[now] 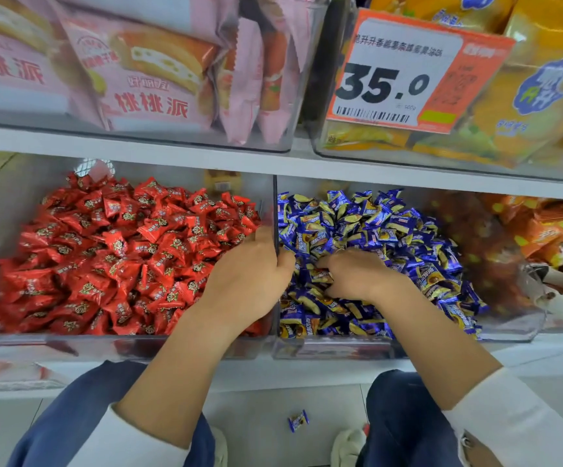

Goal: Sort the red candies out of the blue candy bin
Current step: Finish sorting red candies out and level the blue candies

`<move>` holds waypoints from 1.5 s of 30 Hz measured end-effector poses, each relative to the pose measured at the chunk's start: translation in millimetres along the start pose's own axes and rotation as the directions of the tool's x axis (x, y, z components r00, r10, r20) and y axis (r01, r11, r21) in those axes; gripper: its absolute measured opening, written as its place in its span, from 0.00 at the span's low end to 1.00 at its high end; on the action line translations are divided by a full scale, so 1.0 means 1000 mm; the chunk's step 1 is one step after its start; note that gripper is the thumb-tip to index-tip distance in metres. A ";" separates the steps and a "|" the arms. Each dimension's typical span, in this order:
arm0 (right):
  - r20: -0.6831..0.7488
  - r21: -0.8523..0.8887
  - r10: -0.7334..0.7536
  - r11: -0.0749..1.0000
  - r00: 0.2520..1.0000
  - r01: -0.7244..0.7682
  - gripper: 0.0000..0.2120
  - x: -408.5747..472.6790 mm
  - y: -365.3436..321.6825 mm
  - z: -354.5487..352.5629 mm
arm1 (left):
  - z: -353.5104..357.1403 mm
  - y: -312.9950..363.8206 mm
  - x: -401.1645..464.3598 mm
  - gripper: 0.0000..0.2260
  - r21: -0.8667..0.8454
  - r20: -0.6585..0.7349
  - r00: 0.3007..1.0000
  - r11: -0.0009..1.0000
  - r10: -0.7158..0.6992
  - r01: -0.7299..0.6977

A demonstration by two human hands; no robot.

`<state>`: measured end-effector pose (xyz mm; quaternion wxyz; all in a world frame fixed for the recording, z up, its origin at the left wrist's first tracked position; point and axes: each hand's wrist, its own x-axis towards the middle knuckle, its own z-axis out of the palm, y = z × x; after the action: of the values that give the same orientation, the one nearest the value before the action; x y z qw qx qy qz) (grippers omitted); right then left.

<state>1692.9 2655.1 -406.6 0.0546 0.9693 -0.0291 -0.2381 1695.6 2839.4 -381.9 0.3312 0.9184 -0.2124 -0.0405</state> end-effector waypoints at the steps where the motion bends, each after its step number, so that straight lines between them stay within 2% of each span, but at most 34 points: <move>1: -0.003 0.017 -0.012 1.000 1.000 0.012 0.26 0.001 -0.001 0.001 | 0.000 0.000 0.001 0.08 -0.005 0.001 1.000 1.000 -0.003 0.003; 7: -0.113 0.200 -0.017 0.979 0.993 0.039 0.25 -0.004 0.012 0.000 | -0.001 0.000 0.000 0.07 -0.011 0.011 1.000 1.000 0.006 -0.006; 10: -0.152 0.198 -0.016 0.979 0.988 0.047 0.23 -0.008 0.016 0.002 | -0.001 0.001 0.000 0.08 0.005 0.013 1.000 1.000 -0.008 0.008; 12: -0.228 0.175 0.016 0.984 0.974 0.025 0.23 -0.009 0.014 0.005 | -0.001 0.002 0.000 0.08 0.011 0.011 1.000 1.000 -0.007 0.007; 14: -0.360 0.153 0.107 0.987 0.927 -0.055 0.22 -0.008 0.012 0.006 | -0.001 0.002 0.000 0.08 0.010 0.014 1.000 1.000 -0.010 0.010; 16: -0.491 0.161 0.189 0.979 0.851 -0.124 0.16 -0.008 0.014 0.004 | -0.001 0.002 -0.001 0.08 0.007 0.014 1.000 1.000 -0.011 0.011; 18: -0.547 0.150 0.156 0.985 0.822 -0.086 0.11 -0.008 0.018 0.001 | -0.001 0.002 -0.001 0.08 0.001 0.015 1.000 1.000 -0.007 0.007; 21: -0.439 0.136 -0.032 0.985 0.898 0.102 0.07 -0.012 0.016 0.000 | -0.001 0.001 -0.002 0.09 0.002 0.021 1.000 1.000 -0.006 0.006; 23: -0.308 0.091 -0.093 0.988 0.947 0.127 0.10 -0.012 0.008 0.002 | -0.001 0.002 -0.002 0.09 0.006 0.021 1.000 1.000 -0.005 0.005; 25: -0.244 0.041 -0.077 0.995 0.967 0.090 0.16 -0.006 0.004 0.005 | -0.002 0.003 -0.002 0.09 0.018 0.025 1.000 1.000 -0.007 0.007; 27: -0.195 -0.019 -0.047 0.999 0.980 0.045 0.16 0.000 0.000 0.006 | -0.002 0.005 -0.001 0.09 0.037 0.029 1.000 0.999 -0.007 0.006; 33: -0.136 -0.111 0.051 0.992 0.989 -0.066 0.03 0.006 -0.013 0.001 | -0.003 0.004 -0.002 0.09 -0.003 0.036 0.999 1.000 -0.011 0.011; 36: -0.189 -0.034 0.056 0.997 0.980 -0.063 0.03 0.007 -0.007 0.001 | -0.003 0.001 -0.002 0.10 -0.019 0.046 0.999 1.000 0.010 -0.010; 40: -0.359 0.133 0.049 0.991 0.932 -0.001 0.11 -0.002 0.014 -0.004 | -0.005 0.000 -0.002 0.10 -0.018 0.059 0.998 1.000 0.018 -0.017; 42: -0.411 0.328 0.104 0.944 0.905 0.040 0.12 -0.009 0.024 -0.010 | -0.005 0.000 -0.002 0.09 -0.008 0.064 0.998 1.000 0.006 -0.005; 45: -0.406 0.576 0.198 0.813 0.892 0.082 0.10 -0.017 0.031 -0.013 | -0.005 0.000 -0.002 0.13 0.000 0.081 0.996 0.999 -0.037 0.037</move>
<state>1682.7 2626.6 -383.2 -0.2301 0.9660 -0.1173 0.0134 1694.7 2843.0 -378.0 0.3221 0.9196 -0.2086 -0.0840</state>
